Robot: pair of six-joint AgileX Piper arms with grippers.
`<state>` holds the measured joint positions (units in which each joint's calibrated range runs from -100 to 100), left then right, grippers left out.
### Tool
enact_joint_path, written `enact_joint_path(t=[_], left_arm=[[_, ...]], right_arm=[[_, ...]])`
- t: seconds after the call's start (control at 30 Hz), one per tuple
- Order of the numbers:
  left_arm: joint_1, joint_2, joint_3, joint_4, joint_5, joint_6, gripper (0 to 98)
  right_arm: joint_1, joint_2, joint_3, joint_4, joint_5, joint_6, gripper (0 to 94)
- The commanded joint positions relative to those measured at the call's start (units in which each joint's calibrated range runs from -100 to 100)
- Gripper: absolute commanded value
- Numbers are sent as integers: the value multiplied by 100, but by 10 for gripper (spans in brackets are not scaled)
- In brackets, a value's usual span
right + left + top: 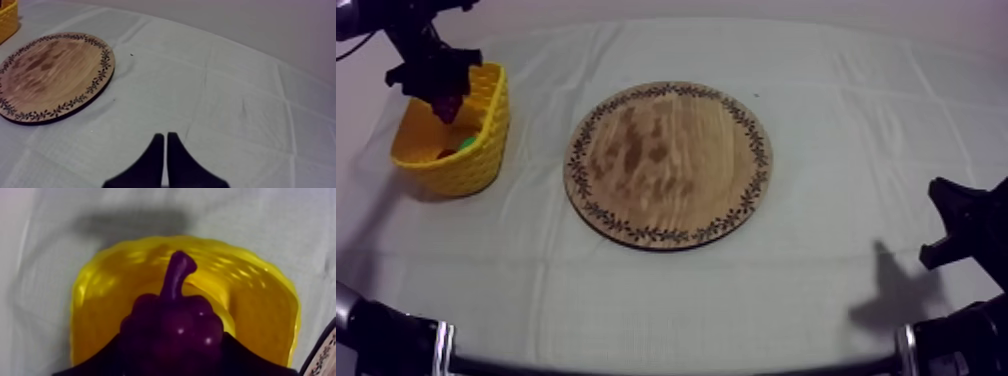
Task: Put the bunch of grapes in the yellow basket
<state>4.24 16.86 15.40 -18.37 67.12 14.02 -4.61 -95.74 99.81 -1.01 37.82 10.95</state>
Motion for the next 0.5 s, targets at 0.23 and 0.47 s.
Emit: enact_joint_path(t=[0.23, 0.47], left_arm=[[18, -362, 84, 18, -6, 128, 947], [-22, -910, 141, 31, -364, 122, 677]], right_arm=[[2, -1, -3, 1, 0, 1, 4], [2, -1, -3, 1, 0, 0, 4]])
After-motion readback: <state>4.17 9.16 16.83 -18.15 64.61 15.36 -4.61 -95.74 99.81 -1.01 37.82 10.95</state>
